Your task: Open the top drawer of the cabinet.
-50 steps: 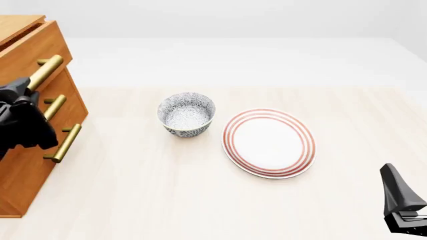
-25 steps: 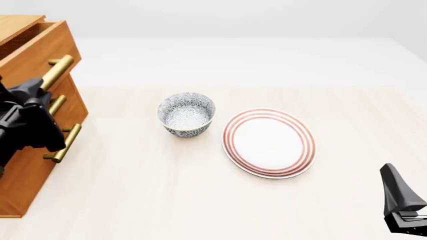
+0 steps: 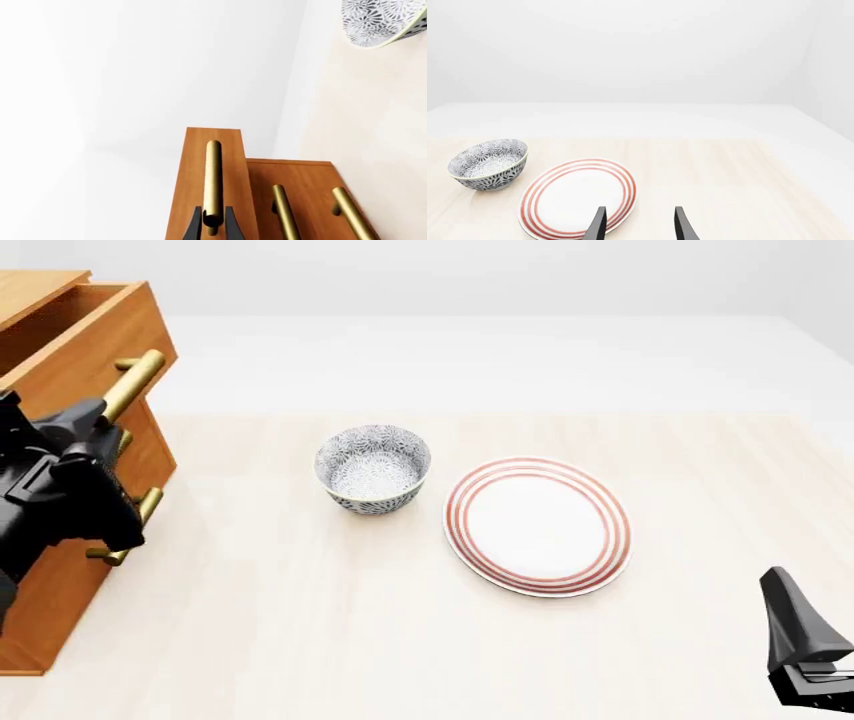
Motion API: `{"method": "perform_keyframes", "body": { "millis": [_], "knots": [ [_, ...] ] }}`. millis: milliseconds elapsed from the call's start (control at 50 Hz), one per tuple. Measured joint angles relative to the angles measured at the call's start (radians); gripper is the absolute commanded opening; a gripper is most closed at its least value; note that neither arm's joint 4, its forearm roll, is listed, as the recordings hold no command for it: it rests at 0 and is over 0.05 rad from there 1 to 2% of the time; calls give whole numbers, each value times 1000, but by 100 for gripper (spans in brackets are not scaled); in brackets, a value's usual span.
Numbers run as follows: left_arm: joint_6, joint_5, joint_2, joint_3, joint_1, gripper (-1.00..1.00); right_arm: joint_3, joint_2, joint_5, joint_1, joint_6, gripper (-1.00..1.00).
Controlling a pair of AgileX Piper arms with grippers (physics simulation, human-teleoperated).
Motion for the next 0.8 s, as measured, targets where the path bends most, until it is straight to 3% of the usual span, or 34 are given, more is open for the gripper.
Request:
{"method": "perform_keyframes", "body": {
  "millis": [540,560,800],
  "knots": [
    [-14,22,-52,26,-41,-100,0,0,0,0,0,100],
    [-15,21,-52,27,-44,100,0,0,0,0,0,100],
    [-20,2,-76,53,-75,100,0,0,0,0,0,100]
  ]
}}
